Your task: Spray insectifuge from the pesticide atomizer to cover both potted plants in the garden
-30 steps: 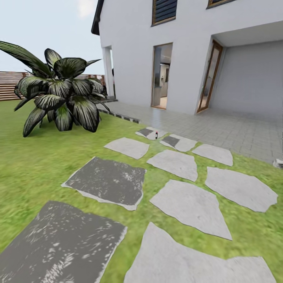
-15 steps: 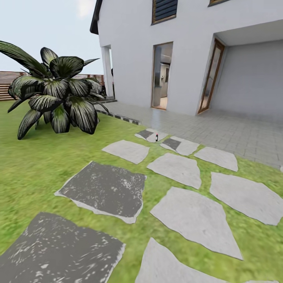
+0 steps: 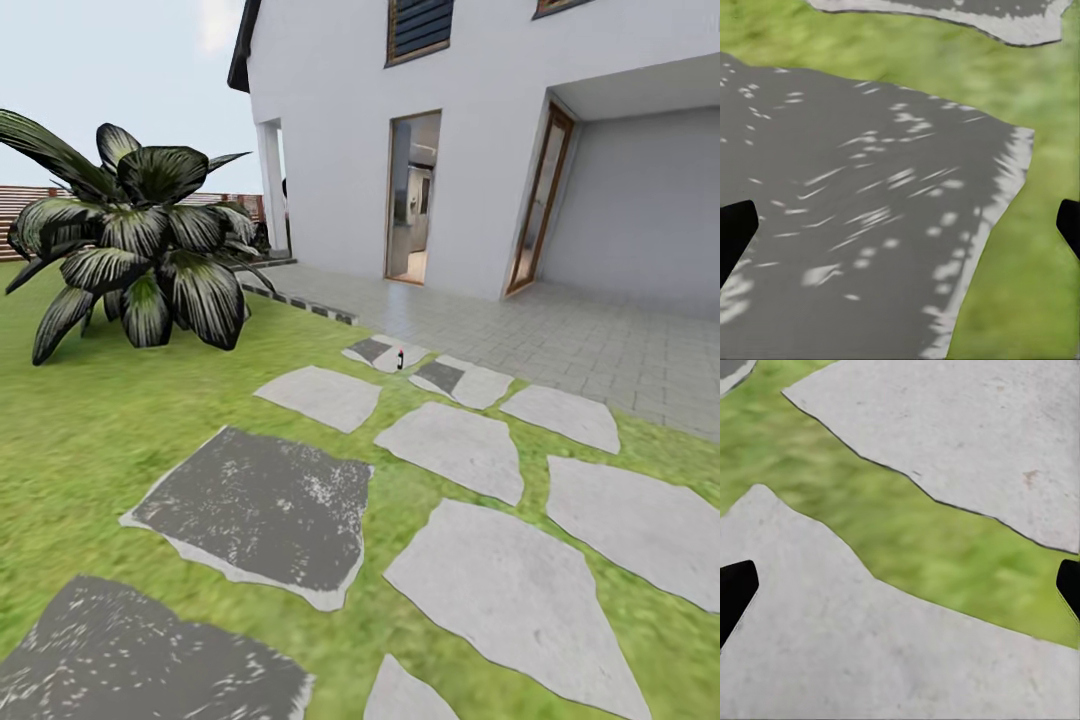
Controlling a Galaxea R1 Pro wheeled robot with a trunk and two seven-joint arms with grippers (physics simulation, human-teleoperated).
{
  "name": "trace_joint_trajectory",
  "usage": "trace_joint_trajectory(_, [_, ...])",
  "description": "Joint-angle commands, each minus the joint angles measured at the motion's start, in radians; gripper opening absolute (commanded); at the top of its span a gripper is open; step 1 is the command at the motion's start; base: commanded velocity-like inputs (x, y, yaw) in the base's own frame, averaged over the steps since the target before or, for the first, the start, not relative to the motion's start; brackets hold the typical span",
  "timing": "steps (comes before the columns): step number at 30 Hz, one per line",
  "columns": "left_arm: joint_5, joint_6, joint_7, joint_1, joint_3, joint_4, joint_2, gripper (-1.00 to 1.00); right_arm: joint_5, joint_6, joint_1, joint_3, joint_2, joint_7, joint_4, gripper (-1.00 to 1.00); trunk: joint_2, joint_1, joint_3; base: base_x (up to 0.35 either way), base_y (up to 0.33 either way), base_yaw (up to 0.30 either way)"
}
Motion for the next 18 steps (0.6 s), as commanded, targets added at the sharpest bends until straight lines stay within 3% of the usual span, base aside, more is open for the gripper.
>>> trace_joint_trajectory(1, [-0.002,-0.003,0.000,-0.001,0.002,0.001,0.000,1.00,0.001,-0.003,0.000,0.000,0.000,0.000,0.001,1.00,0.000,0.000,-0.001,0.339,0.000,0.000])
trace_joint_trajectory(18, [-0.002,-0.003,0.000,-0.001,0.002,0.001,0.000,1.00,0.002,-0.003,0.000,-0.004,-0.003,-0.002,0.001,1.00,0.000,0.000,-0.001,0.339,0.000,0.000])
